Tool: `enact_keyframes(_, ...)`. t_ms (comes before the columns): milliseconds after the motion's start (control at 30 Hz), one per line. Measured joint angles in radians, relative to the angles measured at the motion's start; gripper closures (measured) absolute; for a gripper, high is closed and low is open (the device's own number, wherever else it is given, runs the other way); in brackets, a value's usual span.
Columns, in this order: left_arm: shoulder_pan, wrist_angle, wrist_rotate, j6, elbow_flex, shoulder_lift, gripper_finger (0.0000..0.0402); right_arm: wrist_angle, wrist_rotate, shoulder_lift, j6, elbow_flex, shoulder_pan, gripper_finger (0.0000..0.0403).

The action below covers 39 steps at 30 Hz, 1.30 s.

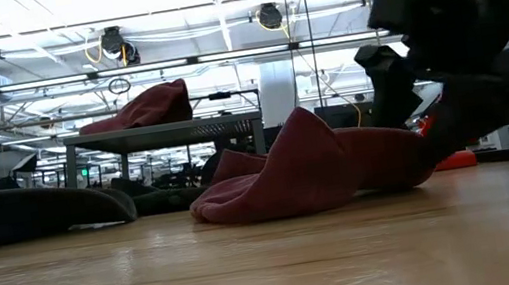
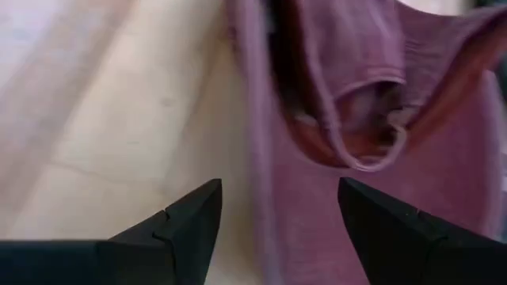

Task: Pick & Place hat
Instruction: Stack the top red cap on top of the red cap on the shelf

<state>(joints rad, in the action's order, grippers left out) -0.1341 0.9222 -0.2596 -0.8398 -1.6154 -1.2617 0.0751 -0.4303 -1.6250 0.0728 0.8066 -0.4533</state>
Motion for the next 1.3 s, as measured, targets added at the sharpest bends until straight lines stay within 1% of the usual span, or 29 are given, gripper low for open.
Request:
enact_keyframes(67,0.000,0.000,0.000,-0.001,0.000,0.000,0.0183,-0.008,-0.019,-0.010,0.002,0.000,0.007,0.0183)
enact_keyframes(133,0.000,0.000,0.000,-0.003,0.000,0.000,0.0183,0.000,-0.019,-0.011,0.023,0.000,0.009,0.0223)
enact_keyframes(200,0.000,0.000,0.000,-0.003,0.000,0.000,0.0183,-0.007,-0.015,-0.011,0.048,0.000,0.009,0.0277)
enact_keyframes(300,-0.002,0.000,0.000,-0.015,0.000,0.000,0.0183,0.001,-0.010,0.003,0.058,0.000,0.008,0.0371)
enact_keyframes(333,-0.006,0.000,0.000,-0.032,0.000,0.000,0.0183,0.000,-0.012,0.016,0.066,0.000,0.008,0.0385)
enact_keyframes(400,-0.015,0.000,0.000,-0.064,0.000,0.000,0.0183,0.005,-0.031,0.052,0.067,0.004,0.007,0.0390)
enact_keyframes(467,-0.024,0.000,0.001,-0.091,0.000,0.000,0.0183,0.056,-0.084,0.093,0.083,0.027,0.001,0.0395)
enact_keyframes(567,-0.031,0.000,-0.001,-0.157,0.000,0.000,0.0183,0.151,-0.181,0.171,0.157,0.098,0.000,0.0397)
enact_keyframes(700,-0.035,-0.006,0.000,-0.205,0.000,0.000,0.0183,0.245,-0.289,0.253,0.291,0.189,0.005,0.0398)
enact_keyframes(800,-0.036,-0.027,0.000,-0.259,0.000,0.000,0.0183,0.253,-0.368,0.308,0.378,0.240,0.014,0.0399)
enact_keyframes(900,-0.036,-0.092,0.000,-0.314,0.000,0.000,0.0183,0.258,-0.473,0.356,0.447,0.272,0.021,0.0399)
enact_keyframes(967,-0.035,-0.139,-0.001,-0.340,0.000,0.000,0.0183,0.244,-0.521,0.385,0.487,0.285,0.029,0.0399)
enact_keyframes(1167,-0.036,-0.263,0.000,-0.376,0.000,0.000,0.0183,0.189,-0.542,0.454,0.570,0.303,0.053,0.0399)
enact_keyframes(1300,-0.036,-0.284,0.009,-0.367,0.000,-0.007,0.0183,0.097,-0.569,0.488,0.653,0.301,0.054,0.0399)
